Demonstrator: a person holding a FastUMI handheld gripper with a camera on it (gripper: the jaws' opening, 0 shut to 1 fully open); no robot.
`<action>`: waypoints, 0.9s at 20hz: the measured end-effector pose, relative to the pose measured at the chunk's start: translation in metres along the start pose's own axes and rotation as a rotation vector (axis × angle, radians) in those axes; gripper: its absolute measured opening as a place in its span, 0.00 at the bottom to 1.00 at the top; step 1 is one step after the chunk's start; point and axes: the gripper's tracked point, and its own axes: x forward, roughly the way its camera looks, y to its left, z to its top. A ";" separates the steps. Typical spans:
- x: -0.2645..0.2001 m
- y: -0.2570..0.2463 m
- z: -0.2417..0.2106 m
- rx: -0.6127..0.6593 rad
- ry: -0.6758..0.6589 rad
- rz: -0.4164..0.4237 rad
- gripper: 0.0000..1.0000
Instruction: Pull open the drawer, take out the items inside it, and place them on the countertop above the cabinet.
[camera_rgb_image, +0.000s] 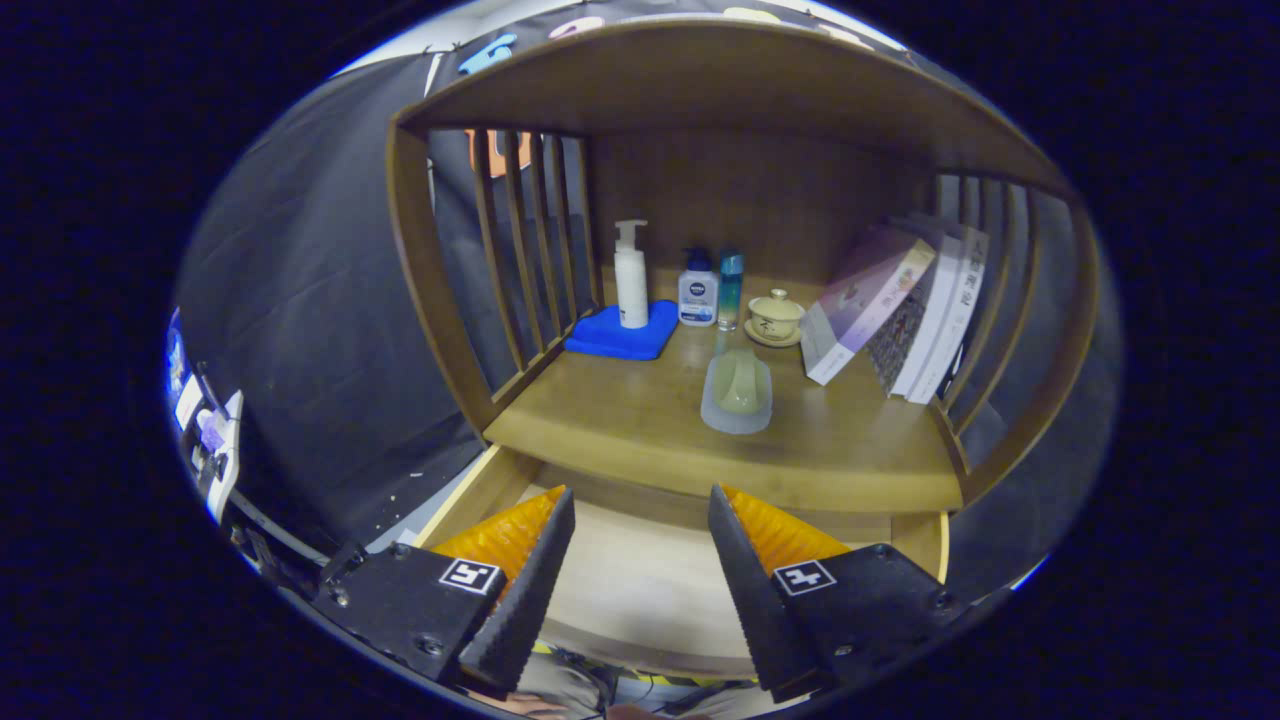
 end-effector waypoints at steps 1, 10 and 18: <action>-0.007 -0.001 -0.009 0.010 -0.026 -0.012 0.87; -0.042 -0.009 -0.077 -0.008 -0.299 -0.060 0.99; -0.056 -0.016 -0.146 0.022 -0.386 -0.155 0.99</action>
